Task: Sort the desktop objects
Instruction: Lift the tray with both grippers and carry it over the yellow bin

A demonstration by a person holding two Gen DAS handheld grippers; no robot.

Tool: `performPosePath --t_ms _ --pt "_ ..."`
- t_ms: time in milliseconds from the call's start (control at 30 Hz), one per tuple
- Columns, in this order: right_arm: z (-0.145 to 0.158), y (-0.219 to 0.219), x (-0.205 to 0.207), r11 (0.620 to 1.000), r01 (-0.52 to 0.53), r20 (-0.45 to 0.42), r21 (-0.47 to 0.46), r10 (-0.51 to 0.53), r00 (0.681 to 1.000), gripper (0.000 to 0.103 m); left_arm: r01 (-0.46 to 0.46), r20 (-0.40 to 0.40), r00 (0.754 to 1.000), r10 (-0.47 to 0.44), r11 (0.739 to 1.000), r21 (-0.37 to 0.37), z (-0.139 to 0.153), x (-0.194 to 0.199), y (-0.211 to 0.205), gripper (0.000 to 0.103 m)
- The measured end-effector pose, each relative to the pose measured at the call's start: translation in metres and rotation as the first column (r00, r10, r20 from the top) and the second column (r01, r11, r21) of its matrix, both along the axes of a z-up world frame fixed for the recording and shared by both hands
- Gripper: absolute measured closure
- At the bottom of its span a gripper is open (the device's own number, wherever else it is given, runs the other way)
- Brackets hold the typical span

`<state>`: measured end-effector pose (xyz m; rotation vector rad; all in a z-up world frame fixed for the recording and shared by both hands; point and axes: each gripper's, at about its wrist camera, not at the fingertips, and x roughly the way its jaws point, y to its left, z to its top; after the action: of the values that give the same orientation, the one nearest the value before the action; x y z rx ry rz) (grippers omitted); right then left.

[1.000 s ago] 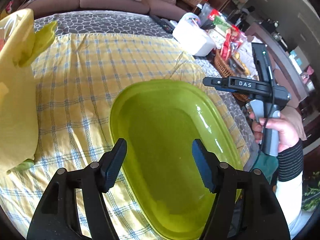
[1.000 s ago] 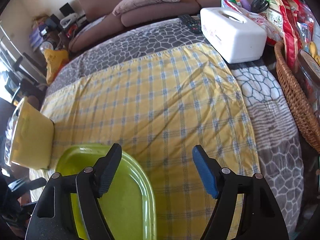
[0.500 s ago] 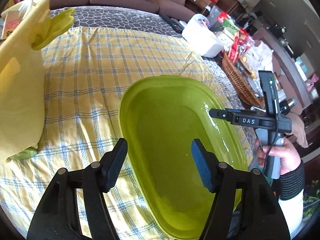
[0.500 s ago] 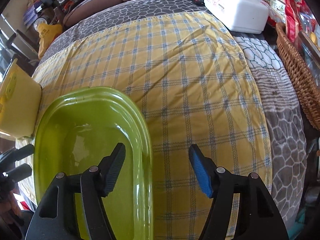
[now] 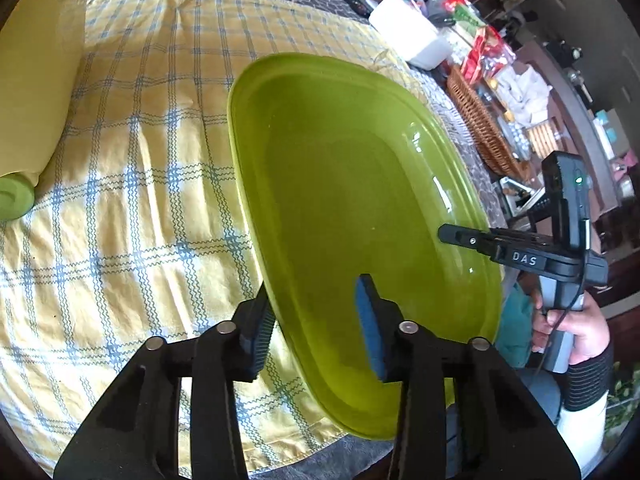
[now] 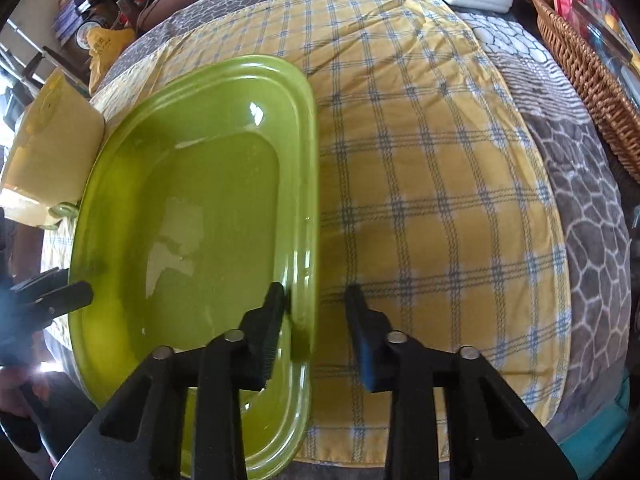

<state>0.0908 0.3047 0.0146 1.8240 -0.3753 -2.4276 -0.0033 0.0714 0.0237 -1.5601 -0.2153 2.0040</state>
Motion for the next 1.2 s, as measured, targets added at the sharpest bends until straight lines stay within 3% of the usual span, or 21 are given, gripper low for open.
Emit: performPosePath --t_ms 167,267,333,533,733,833,967,1200 --pt "0.029 -0.013 0.004 0.998 -0.018 -0.066 0.055 0.021 0.998 0.087 0.013 -0.032 0.999 -0.014 0.999 -0.031 0.012 0.008 -0.001 0.075" --pt "0.068 -0.02 0.009 0.997 -0.03 -0.142 0.077 0.04 0.989 0.087 0.015 -0.086 0.996 -0.016 1.0 -0.01 0.046 0.015 -0.008 0.074" --pt "0.099 -0.033 0.009 0.988 -0.045 -0.185 0.147 0.072 0.98 0.086 0.02 -0.135 0.991 -0.019 1.0 0.007 0.075 0.019 -0.013 0.073" --pt "0.189 -0.069 0.005 0.969 -0.069 -0.323 0.237 0.145 0.935 0.086 -0.002 -0.254 0.967 0.018 0.998 0.063 0.155 0.025 -0.049 0.071" --pt "0.259 -0.125 -0.013 0.957 -0.116 -0.408 0.267 0.222 0.886 0.086 -0.071 -0.329 0.94 0.089 0.995 0.065 0.206 0.021 -0.1 0.071" --pt "0.274 -0.162 -0.026 0.948 -0.156 -0.431 0.277 0.268 0.862 0.085 -0.14 -0.353 0.922 0.157 0.987 0.074 0.224 0.018 -0.139 0.071" --pt "0.273 -0.212 -0.05 0.946 -0.221 -0.454 0.238 0.31 0.835 0.084 -0.242 -0.367 0.894 0.258 0.966 0.09 0.235 0.008 -0.199 0.071" --pt "0.222 -0.293 -0.106 0.947 -0.303 -0.457 0.108 0.318 0.83 0.084 -0.388 -0.384 0.844 0.374 0.921 0.044 0.216 -0.021 -0.283 0.068"
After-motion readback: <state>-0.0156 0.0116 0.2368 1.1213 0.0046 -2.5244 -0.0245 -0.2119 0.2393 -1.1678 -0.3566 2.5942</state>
